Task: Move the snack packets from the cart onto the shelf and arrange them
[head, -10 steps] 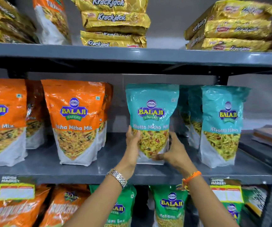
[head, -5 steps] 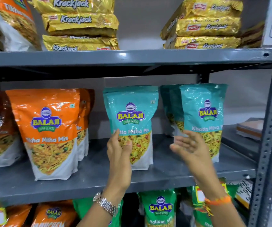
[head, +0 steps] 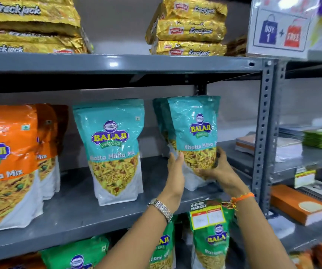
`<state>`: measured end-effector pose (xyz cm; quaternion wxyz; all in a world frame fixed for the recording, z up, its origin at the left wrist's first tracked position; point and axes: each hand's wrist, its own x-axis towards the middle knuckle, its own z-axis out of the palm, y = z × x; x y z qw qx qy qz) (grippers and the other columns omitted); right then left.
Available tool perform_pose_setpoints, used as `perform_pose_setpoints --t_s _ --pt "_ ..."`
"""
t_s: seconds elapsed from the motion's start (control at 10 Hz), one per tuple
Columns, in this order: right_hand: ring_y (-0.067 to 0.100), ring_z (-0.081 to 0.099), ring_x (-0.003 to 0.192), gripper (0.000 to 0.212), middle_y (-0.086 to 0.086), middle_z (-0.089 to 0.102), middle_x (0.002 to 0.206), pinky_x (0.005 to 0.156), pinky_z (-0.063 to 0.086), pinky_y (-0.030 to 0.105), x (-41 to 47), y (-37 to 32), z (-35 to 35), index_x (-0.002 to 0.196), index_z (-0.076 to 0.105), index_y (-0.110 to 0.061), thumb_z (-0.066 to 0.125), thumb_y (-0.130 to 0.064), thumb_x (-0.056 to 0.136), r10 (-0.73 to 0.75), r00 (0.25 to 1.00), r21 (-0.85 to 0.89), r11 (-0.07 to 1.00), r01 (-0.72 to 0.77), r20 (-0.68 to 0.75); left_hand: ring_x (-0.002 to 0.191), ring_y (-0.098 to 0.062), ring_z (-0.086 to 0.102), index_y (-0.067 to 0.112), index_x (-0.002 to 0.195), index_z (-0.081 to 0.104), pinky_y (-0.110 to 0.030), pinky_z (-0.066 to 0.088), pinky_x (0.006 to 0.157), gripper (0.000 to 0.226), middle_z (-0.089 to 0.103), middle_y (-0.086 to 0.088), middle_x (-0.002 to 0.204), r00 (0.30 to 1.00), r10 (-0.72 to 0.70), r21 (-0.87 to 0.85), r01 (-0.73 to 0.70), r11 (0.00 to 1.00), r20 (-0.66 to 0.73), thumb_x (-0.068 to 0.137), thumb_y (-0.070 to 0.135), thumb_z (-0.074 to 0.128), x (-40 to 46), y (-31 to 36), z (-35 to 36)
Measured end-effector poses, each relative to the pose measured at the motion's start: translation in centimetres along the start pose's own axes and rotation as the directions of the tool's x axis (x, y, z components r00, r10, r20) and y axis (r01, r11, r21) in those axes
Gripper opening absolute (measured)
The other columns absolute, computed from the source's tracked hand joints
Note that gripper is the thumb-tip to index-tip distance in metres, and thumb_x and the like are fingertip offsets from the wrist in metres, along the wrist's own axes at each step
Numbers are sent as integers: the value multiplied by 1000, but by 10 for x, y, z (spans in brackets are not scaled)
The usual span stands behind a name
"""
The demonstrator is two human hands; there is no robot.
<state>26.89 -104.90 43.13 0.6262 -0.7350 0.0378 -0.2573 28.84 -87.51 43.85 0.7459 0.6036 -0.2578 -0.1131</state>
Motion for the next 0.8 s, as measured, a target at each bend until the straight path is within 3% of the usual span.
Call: perform_pose_setpoints --t_s 0.1,0.3,0.4,0.5,0.6,0.7,0.8 --pt "22 53 125 125 3 53 134 104 49 44 0 2 -1 147 25 -20 98 -18 45 11 999 -71 997 -14 -49 138 -7 44 30 155 31 -36 30 119 73 39 10 157 1000 -11 -34 12 999 12 94 69 37 13 -2 0" --pt "21 58 117 110 1 59 129 100 52 45 -4 2 10 135 33 -24 97 -36 46 -18 982 -238 971 -27 -187 130 -15 57 28 147 46 -41 38 117 56 59 3 144 998 -42 -23 43 999 40 102 57 29 30 -1 -4" --pt "22 58 118 111 1 59 129 99 52 46 -5 1 12 134 33 -25 96 -40 44 -12 982 -250 968 -36 -188 130 -14 57 30 145 48 -42 38 117 55 60 4 142 998 -46 7 46 999 35 102 57 28 32 -1 -6" --pt "22 57 122 116 0 57 132 101 50 44 -8 -6 12 137 31 -28 95 -43 41 -10 987 -263 964 -34 -162 134 -14 53 33 145 47 -41 34 119 62 57 6 145 998 -49 43 47 998 45 95 66 31 27 5 -9" --pt "22 54 124 116 2 54 135 100 48 39 -8 -7 12 141 27 -25 96 -33 48 33 987 -229 971 -69 -157 140 -8 42 31 151 40 -27 31 115 57 46 8 153 999 -23 118 17 993 49 102 57 26 14 14 -9" --pt "28 51 129 127 8 52 139 107 44 46 -21 -13 25 142 20 -33 95 -47 41 -7 960 -186 981 -48 -281 150 0 16 26 160 16 -24 14 121 61 16 12 166 989 144 368 -145 919 31 105 50 25 -26 37 -32" --pt "33 43 136 124 12 48 144 111 39 53 -38 -28 47 145 22 -26 91 -53 46 -126 856 -286 958 -27 -501 155 -2 0 24 161 7 -27 2 126 68 2 12 168 923 385 625 -286 727 -24 103 53 26 -56 51 -60"
